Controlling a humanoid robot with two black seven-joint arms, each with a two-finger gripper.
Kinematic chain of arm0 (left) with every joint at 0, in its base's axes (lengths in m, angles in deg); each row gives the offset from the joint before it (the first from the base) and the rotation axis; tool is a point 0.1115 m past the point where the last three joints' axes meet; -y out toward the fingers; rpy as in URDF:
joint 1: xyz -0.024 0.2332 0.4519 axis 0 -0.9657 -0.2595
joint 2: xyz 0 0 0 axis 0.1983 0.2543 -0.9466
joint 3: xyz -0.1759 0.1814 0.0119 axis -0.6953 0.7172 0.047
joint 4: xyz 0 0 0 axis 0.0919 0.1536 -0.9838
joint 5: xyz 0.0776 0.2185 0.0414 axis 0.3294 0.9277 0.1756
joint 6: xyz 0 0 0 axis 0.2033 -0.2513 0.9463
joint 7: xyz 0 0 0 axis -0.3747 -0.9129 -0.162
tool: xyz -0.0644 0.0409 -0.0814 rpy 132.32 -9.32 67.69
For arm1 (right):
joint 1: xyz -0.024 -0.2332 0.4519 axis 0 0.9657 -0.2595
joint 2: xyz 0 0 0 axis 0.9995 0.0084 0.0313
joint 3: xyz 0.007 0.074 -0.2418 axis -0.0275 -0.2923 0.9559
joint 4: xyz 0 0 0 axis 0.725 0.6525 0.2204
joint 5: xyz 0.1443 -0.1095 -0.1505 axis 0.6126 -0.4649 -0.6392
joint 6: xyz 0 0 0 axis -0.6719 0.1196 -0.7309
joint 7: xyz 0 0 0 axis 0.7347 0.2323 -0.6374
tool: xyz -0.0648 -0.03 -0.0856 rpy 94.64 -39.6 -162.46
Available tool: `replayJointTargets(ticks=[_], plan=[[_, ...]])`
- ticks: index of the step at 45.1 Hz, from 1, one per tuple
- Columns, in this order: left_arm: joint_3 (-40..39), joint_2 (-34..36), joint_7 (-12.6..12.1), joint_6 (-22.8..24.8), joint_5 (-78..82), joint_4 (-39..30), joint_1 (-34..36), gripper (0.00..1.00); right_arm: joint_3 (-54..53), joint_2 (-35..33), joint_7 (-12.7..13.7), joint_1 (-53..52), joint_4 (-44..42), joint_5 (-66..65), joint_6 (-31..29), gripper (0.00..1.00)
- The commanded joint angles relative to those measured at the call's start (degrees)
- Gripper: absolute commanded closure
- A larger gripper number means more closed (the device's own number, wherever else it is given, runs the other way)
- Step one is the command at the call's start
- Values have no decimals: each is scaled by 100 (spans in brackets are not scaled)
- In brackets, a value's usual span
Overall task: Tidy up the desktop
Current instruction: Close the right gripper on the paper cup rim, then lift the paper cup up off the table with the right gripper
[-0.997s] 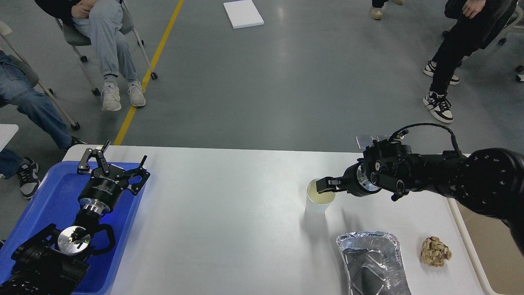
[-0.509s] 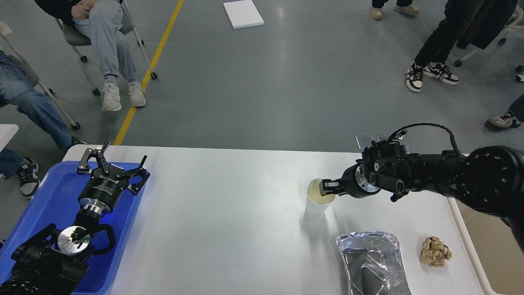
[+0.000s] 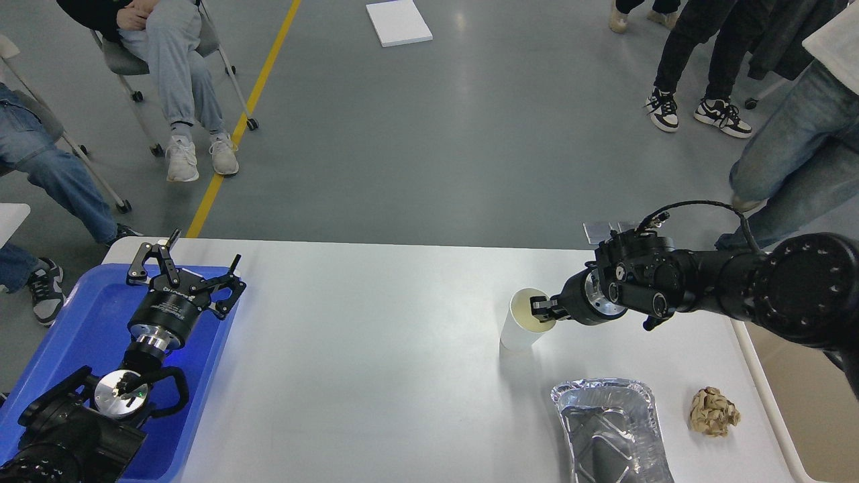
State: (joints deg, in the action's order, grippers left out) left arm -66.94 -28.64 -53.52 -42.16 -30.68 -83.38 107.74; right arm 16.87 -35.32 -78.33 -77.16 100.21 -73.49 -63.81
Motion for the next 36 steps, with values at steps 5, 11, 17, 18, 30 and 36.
replayJointTargets(ticks=[5, 11, 17, 18, 30, 36], plan=[[0, 0, 1, 0, 0, 0, 0, 0, 2, -128, 0, -333, 241, 32, -232, 100], [0, 0, 1, 0, 0, 0, -9, 0, -86, -496, -53, -1088, 882, 208, -715, 100], [0, 0, -8, 0, 0, 0, -9, 0, -51, -690, -44, -1633, 1112, 489, -996, 100], [0, 0, 0, 0, 0, 0, 0, 0, -25, -717, -44, -1704, 1138, 516, -1023, 100], [0, 0, 1, 0, 0, 0, 0, 0, 64, -1305, -53, -2925, 1824, 673, -2209, 100], [0, 0, -8, 0, 0, 0, -9, 0, 327, -1446, -44, -3382, 2105, 947, -2456, 100]])
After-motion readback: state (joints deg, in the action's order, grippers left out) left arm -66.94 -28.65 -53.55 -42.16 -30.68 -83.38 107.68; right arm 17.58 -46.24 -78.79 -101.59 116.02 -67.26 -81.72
